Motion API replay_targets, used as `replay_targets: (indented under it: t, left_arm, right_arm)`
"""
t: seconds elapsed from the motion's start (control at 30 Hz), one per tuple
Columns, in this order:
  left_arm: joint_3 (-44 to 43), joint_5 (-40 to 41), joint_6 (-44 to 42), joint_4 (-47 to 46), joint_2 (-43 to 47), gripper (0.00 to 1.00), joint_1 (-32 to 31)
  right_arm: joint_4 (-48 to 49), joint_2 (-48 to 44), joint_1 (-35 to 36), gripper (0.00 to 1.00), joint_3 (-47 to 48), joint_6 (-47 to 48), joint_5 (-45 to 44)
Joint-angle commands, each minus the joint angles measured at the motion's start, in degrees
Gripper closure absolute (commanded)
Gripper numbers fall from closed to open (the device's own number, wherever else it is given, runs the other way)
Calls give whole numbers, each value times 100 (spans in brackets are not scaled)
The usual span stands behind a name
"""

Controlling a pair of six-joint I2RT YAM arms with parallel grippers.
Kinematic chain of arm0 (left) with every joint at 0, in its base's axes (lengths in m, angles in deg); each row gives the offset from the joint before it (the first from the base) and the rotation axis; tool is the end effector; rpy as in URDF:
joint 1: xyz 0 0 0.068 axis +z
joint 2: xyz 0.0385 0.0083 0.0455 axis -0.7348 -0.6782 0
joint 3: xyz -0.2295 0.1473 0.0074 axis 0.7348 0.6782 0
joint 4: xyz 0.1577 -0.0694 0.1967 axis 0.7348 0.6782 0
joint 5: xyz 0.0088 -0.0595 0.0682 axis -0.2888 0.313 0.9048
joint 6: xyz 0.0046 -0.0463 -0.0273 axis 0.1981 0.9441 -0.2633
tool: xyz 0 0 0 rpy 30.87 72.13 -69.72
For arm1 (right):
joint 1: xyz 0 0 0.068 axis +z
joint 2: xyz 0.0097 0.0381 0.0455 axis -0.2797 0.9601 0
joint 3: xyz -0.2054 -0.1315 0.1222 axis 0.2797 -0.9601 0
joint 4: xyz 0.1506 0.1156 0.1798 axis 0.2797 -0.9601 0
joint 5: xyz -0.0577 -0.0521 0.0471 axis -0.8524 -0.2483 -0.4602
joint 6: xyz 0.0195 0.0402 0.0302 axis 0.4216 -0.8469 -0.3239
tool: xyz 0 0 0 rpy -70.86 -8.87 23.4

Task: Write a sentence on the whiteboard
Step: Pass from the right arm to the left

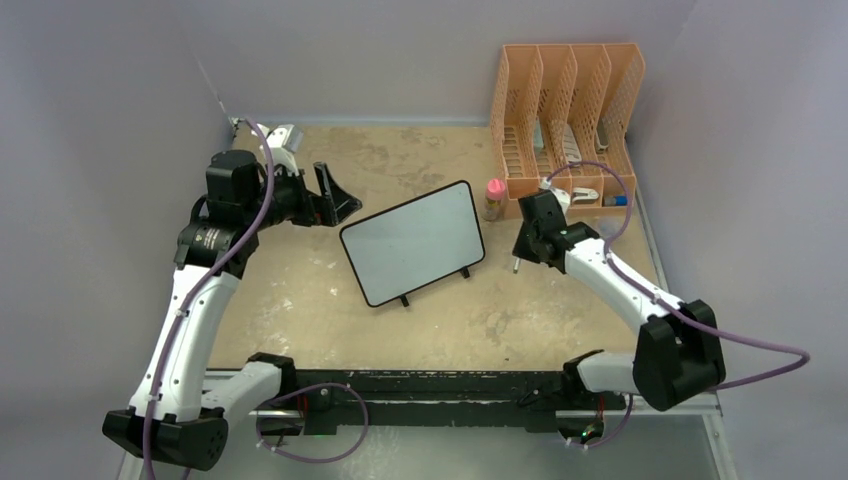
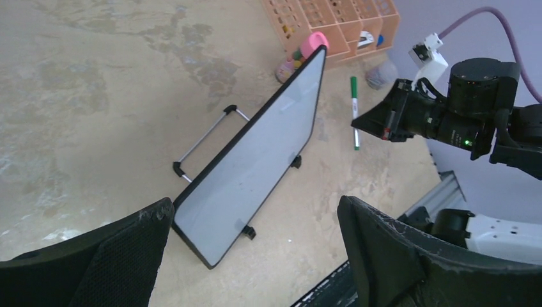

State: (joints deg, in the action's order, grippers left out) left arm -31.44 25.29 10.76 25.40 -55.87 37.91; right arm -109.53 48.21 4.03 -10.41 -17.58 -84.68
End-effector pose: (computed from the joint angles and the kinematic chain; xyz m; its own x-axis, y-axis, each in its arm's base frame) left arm 0.1942 -0.0482 0.4058 -0.5837 -0.2384 -0.7761 0.3559 0.7840 -0.5086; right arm 0.2559 0.0840 0.2281 -0.6800 0.3696 -0.6332 0.3062 0.9279 0.2128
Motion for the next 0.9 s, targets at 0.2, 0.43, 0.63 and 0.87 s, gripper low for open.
replay_targets:
  t: [0.2,0.43,0.63,0.87]
  left_arm:
    - [-652,-1152,642,73,-335,1,-125]
    - [-711,-1019,1101,-158,-704,4,-782]
    - [-604,-1017,1662,-537,-950,10,-1111]
    - [-533,-1006,2121,-1010,-1218,18,-1305]
  right_arm:
    - [-20,-901,1106,100,1245,650,181]
    - [154,-922,1743,100,1798,1140,704]
    - [343,-817,2348,100,1960,1527,820]
    - [683,-741,2860,100,2060,1779,944]
